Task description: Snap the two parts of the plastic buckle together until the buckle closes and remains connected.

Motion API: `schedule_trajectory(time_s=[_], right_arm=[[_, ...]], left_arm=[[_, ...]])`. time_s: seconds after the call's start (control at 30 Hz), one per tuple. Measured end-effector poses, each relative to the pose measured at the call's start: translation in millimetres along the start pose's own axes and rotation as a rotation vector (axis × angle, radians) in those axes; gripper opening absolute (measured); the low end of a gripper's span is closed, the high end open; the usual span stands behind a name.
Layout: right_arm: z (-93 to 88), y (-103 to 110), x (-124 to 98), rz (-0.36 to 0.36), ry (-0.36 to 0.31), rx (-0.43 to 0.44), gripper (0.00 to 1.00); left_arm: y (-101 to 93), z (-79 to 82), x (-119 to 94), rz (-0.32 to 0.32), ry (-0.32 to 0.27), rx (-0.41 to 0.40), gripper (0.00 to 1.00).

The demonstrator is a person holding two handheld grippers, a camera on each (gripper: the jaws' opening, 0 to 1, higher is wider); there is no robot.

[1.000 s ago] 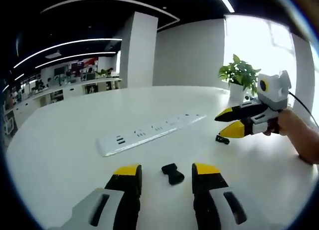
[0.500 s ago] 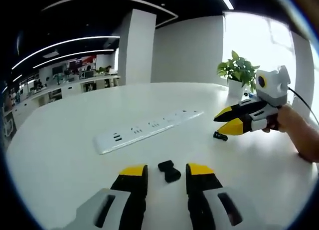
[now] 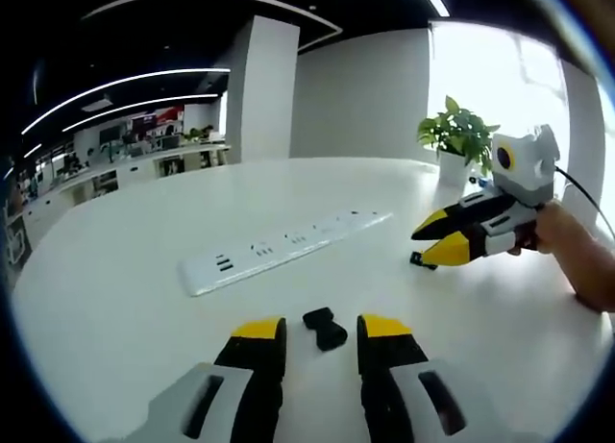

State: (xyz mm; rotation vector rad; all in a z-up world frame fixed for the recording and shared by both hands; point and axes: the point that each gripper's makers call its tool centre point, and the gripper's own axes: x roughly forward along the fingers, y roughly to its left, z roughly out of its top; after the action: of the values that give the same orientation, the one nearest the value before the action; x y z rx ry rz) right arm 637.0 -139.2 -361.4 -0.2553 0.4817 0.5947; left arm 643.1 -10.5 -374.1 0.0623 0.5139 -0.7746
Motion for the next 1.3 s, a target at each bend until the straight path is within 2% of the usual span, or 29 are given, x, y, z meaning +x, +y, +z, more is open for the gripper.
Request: schedule_trajectory(time_s=[0.23,0.43,0.9,1.3], right_arm=[[-1.8,8,2,0.042,0.003,0.005,0.26],[-3.1,8,3,0.045,0.006,0.007,0.28],[-6.2,1,4,0.013,0.014,0.037,0.22],[-8.8,2,6,0.017,0.022,0.028,0.19]], left_arm=[[-0.5,0.1,-1,-0.001,-0.003,-0.001,0.29],[-1.6,0.1,-1,-0.003,-0.003,0.001,0.29],[-7.2,-7.5,-7,0.006,0.013,-0.008,0.26],[-16.8,-11.3,-14,-0.001,0.014,0.006,0.22]])
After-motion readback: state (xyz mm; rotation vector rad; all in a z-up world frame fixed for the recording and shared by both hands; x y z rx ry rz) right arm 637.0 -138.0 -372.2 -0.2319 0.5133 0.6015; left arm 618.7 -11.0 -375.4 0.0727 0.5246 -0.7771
